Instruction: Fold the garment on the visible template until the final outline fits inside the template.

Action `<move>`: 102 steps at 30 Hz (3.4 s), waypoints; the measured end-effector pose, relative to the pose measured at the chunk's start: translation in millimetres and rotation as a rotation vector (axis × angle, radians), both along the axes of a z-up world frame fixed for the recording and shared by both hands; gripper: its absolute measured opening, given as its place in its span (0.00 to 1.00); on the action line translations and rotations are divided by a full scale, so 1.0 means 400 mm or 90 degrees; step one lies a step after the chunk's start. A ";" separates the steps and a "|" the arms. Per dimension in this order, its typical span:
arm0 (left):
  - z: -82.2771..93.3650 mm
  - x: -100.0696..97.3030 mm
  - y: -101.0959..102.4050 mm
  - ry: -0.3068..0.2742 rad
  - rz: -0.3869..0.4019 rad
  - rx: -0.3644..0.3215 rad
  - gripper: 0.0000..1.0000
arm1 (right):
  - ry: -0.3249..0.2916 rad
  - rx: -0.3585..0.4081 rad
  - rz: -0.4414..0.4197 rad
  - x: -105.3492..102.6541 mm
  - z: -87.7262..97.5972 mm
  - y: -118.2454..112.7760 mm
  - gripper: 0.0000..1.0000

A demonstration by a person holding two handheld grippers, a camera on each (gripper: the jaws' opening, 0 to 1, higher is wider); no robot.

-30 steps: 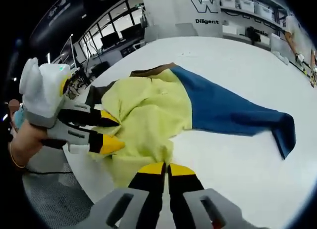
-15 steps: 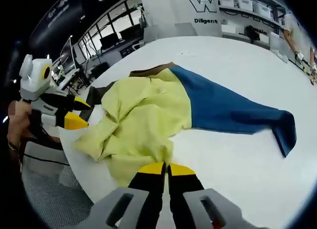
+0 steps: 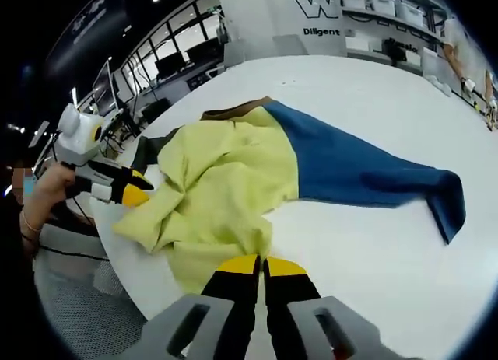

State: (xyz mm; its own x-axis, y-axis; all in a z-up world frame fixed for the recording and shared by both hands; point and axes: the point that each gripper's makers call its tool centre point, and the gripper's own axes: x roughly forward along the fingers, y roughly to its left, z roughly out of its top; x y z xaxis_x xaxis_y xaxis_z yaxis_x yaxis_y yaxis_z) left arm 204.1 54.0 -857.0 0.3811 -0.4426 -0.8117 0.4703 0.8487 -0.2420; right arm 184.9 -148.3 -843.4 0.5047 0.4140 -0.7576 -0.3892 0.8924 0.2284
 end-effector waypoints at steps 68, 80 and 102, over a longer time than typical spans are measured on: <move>-0.017 -0.264 0.282 0.140 0.052 0.165 0.00 | 0.129 -0.120 0.104 -0.158 -0.058 -0.055 0.00; -0.020 -0.256 0.296 0.127 0.058 0.194 0.10 | 0.104 -0.112 0.087 -0.151 -0.056 -0.057 0.00; 0.153 -0.043 0.274 -0.045 0.121 0.093 0.51 | -0.084 -0.003 0.033 0.038 0.147 -0.043 0.55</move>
State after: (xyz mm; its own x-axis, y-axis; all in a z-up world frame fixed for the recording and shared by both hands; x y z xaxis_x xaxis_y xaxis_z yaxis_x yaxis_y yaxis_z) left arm 186.8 163.4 -795.6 0.5041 -0.2375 -0.8303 0.3105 0.9470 -0.0823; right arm 200.2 -165.5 -784.8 0.5780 0.4380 -0.6885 -0.4607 0.8716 0.1677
